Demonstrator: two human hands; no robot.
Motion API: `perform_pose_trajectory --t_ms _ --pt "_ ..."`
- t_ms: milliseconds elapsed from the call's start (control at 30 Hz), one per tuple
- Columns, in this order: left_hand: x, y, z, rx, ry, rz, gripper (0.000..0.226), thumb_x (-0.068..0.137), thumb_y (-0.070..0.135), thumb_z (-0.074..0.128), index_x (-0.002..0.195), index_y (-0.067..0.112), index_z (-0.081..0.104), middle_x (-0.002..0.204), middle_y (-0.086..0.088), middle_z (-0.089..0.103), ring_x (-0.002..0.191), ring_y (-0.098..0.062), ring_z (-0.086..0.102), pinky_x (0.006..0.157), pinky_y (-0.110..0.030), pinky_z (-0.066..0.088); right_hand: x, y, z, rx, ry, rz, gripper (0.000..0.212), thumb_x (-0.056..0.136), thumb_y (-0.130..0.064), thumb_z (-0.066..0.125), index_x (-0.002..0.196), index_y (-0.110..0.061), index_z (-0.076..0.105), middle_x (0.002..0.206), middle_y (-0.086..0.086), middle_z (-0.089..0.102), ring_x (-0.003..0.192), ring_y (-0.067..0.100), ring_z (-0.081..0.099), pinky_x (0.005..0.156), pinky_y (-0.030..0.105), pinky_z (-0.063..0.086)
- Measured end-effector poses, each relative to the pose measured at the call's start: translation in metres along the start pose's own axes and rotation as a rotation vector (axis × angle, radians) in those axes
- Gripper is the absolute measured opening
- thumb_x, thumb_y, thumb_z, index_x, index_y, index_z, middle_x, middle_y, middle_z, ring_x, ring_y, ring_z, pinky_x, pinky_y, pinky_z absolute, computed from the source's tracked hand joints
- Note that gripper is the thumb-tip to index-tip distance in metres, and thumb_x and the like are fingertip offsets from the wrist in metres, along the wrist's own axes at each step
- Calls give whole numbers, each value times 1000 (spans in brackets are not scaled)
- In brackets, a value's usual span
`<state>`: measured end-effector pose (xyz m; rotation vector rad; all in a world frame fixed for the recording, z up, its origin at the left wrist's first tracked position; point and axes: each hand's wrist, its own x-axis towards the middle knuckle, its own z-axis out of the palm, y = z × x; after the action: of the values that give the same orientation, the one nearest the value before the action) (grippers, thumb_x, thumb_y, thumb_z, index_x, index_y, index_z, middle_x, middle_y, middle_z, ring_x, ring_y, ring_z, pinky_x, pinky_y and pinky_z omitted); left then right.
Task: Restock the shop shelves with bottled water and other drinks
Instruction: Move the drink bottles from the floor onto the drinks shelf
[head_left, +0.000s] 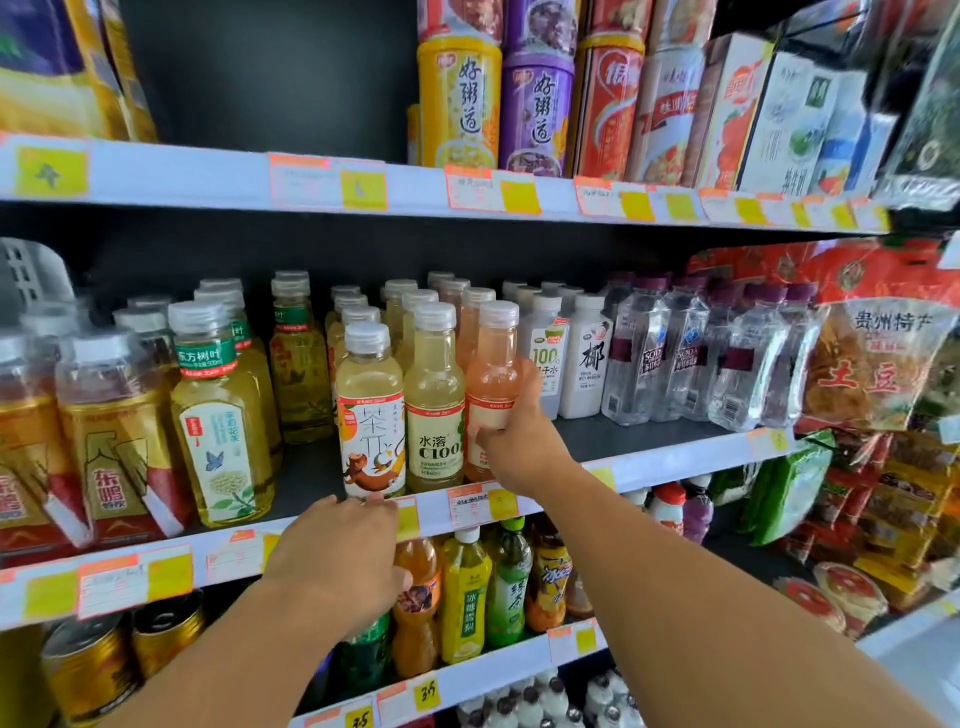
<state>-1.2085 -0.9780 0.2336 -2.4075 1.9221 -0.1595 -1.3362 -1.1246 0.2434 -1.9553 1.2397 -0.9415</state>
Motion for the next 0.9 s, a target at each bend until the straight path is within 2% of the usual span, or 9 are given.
perform_pose_trajectory --t_ms 200,300,467,600,733,833,900 --pt "3 4 -4 74 -2 13 43 86 56 57 117 25 55 114 3 62 106 -19 58 85 -33 47 3 6 1 21 5 -35 88 92 -17 63 130 -66 1 124 4 64 103 28 67 91 53 55" --pt "4 4 -5 126 -8 57 39 89 53 56 116 24 55 112 3 61 103 -19 59 79 -31 45 3 6 1 27 15 -44 84 94 -14 62 126 -66 5 121 3 65 103 26 66 92 52 55" --pt "7 -5 -10 94 -19 145 35 91 45 56 118 23 55 104 3 59 95 -18 57 74 -30 42 -3 -1 -1 25 2 11 92 96 -10 60 152 -41 -6 115 -1 63 101 21 63 91 39 53" --pt "11 -9 -14 107 -53 177 35 91 39 58 121 22 54 112 1 60 103 -20 58 72 -30 41 -5 -9 2 -12 26 59 96 97 -10 59 155 -36 -13 110 -2 64 97 19 64 84 34 50" --pt "13 -13 -16 112 -61 230 31 91 35 56 119 22 58 111 0 63 102 -22 61 70 -31 41 -4 -14 2 -5 26 105 98 97 -9 60 155 -33 -15 116 -1 62 102 19 63 81 29 47" --pt "12 -17 -20 94 -44 265 30 89 36 57 115 23 60 111 0 64 102 -22 62 69 -32 41 -3 -12 -1 -28 -7 142 99 97 -8 62 156 -30 -14 118 -1 62 104 18 62 75 20 49" --pt "11 -16 -20 90 -32 248 29 88 40 59 112 24 59 109 0 63 100 -23 61 67 -31 40 -13 -5 1 -30 8 126 99 96 -9 62 157 -30 -12 119 -2 62 105 17 62 87 30 54"
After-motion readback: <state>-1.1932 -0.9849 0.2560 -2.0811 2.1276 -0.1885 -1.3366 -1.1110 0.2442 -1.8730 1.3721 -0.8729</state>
